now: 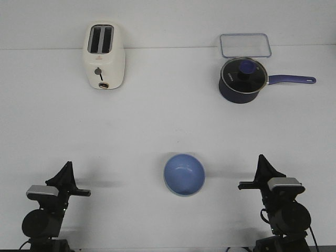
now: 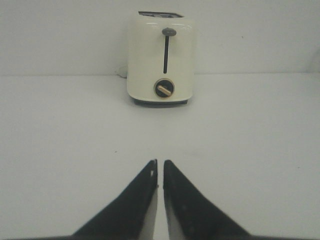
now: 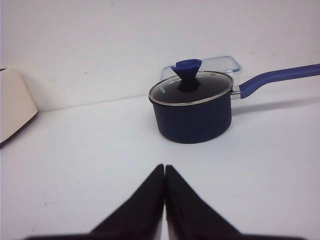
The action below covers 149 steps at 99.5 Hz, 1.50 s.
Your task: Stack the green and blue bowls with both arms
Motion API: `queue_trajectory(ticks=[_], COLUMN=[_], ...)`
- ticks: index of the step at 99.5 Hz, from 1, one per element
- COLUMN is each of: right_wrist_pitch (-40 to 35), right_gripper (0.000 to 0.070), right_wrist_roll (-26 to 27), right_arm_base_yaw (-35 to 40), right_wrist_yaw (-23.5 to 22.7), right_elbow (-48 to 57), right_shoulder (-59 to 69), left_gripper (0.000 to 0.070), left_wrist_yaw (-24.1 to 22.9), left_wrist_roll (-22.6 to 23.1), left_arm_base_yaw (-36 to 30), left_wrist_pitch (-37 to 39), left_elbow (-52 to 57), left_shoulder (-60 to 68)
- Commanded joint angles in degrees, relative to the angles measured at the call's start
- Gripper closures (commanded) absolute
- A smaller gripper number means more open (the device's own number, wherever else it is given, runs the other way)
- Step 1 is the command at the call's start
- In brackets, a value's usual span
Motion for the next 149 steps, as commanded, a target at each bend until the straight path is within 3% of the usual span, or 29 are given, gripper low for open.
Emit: queue_trajectory(ticks=[1, 108, 126, 139, 149], right_wrist_pitch=[0.9, 1.0, 1.0, 1.0, 1.4], right_gripper=[0.0700, 0.0700, 0.0700, 0.0700, 0.0700], right_wrist_roll=[-0.5, -0.7, -13.7, -25.2, -29.7], right_arm_base_yaw=[0.0, 0.0, -0.1, -2.0, -3.7], right_wrist_yaw=[0.2, 0.3, 2.1, -1.0, -2.8], right_elbow=[0.0, 0.0, -1.0, -5.8, -9.7], right_shoulder=[-0.1, -0.1, -1.7, -7.2, -10.3], left_gripper=[0.0685, 0.0685, 0.0685, 0.0685, 0.0685], left_wrist_yaw=[0.0, -0.4, -0.4, -0.4, -0.4], left_wrist_roll=[0.8, 0.9, 0.9, 0.9, 0.9], left_arm_base_yaw=[0.5, 1.7, 1.7, 1.7, 1.7], left_wrist_pitch=[1.0, -0.5, -0.5, -0.5, -0.5], left_elbow=[-1.1, -1.6, -1.6, -1.6, -1.6], left_shoulder=[-1.6, -2.2, -2.2, -2.2, -2.2])
